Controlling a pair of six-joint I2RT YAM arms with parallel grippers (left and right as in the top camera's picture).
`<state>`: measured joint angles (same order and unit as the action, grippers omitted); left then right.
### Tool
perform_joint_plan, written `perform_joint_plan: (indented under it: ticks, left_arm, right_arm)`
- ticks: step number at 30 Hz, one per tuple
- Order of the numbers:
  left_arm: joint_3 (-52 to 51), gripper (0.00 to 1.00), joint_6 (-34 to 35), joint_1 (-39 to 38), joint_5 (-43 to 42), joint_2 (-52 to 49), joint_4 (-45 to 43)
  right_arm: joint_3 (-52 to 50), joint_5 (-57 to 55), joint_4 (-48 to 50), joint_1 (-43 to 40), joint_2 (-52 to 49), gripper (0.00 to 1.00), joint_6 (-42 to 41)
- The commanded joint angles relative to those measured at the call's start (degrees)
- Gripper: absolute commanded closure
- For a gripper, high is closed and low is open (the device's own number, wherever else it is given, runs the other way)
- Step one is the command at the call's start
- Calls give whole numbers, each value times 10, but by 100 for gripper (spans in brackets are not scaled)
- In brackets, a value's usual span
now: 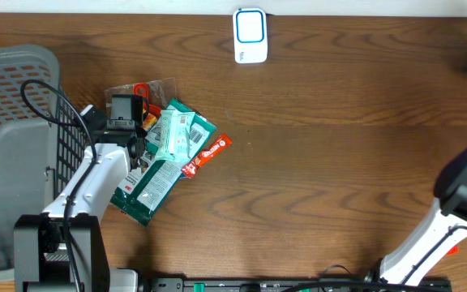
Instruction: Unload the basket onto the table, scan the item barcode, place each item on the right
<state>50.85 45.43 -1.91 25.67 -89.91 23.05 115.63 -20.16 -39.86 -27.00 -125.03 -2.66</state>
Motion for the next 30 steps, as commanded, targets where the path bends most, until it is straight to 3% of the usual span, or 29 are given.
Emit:
perform_joint_plan:
  ticks: [1,12,20,30]
  left_arm:
    - [-4,11,7,3,5,-8,-9]
    - [-4,11,8,0,5,-8,-18]
    - [-4,11,7,-1,5,-8,-20]
    - [-4,11,7,-1,5,-8,-19]
  right_arm:
    - [4,62,46,-35,13,99,51]
    - [-26,117,179,-103,4,99,85]
    - [-136,94,276,-107,-17,99,152]
    - [-264,90,396,-125,-17,99,160]
